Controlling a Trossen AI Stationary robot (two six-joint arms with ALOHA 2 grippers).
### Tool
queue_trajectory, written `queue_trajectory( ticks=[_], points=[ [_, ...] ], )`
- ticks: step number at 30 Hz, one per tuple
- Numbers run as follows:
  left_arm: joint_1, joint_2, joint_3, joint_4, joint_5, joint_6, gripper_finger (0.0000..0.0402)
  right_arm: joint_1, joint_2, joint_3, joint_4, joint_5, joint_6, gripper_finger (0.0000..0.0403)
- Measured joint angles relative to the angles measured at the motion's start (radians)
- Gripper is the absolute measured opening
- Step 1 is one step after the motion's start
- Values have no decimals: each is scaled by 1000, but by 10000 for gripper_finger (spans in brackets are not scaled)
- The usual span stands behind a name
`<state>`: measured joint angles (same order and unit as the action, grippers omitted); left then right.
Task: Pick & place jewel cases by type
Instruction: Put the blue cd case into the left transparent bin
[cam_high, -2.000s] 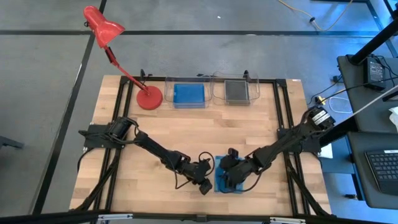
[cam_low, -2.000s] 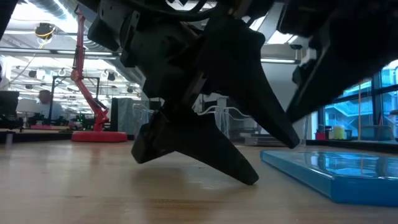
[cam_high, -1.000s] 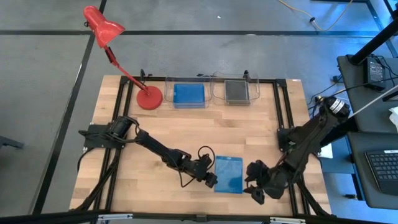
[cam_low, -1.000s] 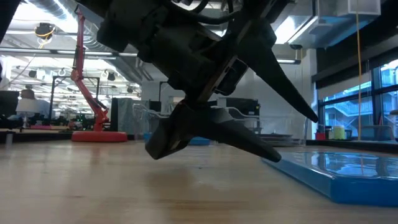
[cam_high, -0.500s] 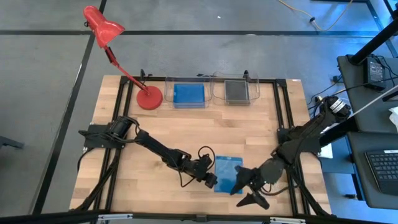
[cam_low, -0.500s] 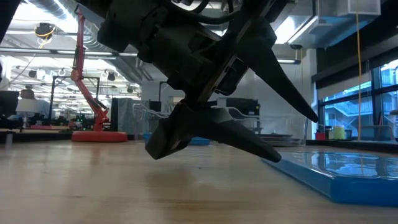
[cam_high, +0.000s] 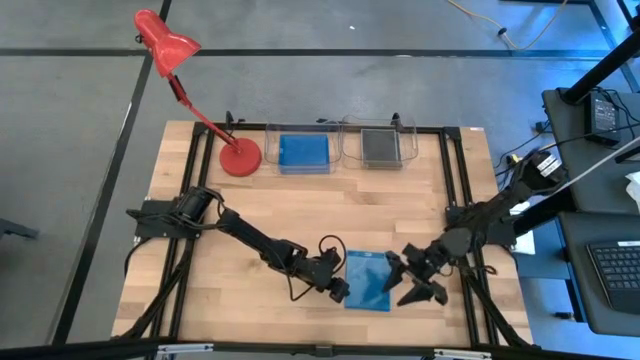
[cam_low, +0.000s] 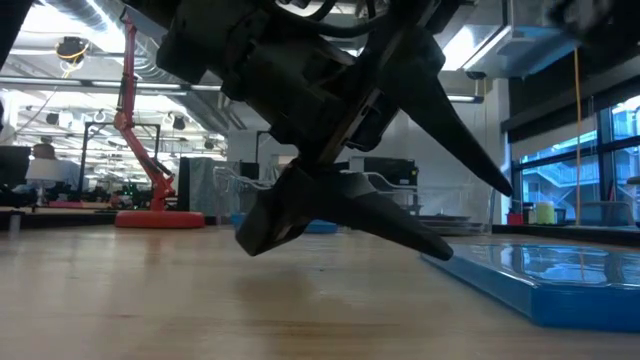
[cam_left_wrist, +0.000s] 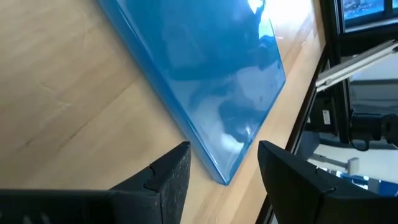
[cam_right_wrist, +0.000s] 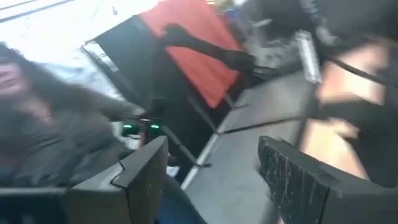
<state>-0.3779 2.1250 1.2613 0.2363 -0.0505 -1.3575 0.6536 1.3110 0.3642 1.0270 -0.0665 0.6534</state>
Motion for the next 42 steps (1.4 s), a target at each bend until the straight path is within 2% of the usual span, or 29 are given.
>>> queue_trajectory(
  ticks=[2,4,9,12,15,22,29,36,42],
  points=[
    [0,0,0,0,-15,-5,184,9,-7,-67,15,52,56,255],
    [0,0,0,0,-19,-14,184,25,-8,-124,10,132,178,255],
    [0,0,0,0,-39,-65,184,73,-7,-222,-38,401,505,255],
    [0,0,0,-1,-53,-97,184,93,-7,-230,-67,483,573,255],
    [0,0,0,-29,-98,-126,184,96,-7,-209,-165,489,628,255],
    [-1,-1,1,-105,-200,-193,184,96,-7,-100,-421,426,688,255],
    [-1,2,1,-105,-265,-260,184,141,-7,7,-756,405,819,255],
    [-20,38,7,-87,-257,-316,165,170,-7,47,-824,456,863,255],
    [-21,44,5,-72,-272,-307,151,184,-5,38,-921,422,942,255]
  ],
)
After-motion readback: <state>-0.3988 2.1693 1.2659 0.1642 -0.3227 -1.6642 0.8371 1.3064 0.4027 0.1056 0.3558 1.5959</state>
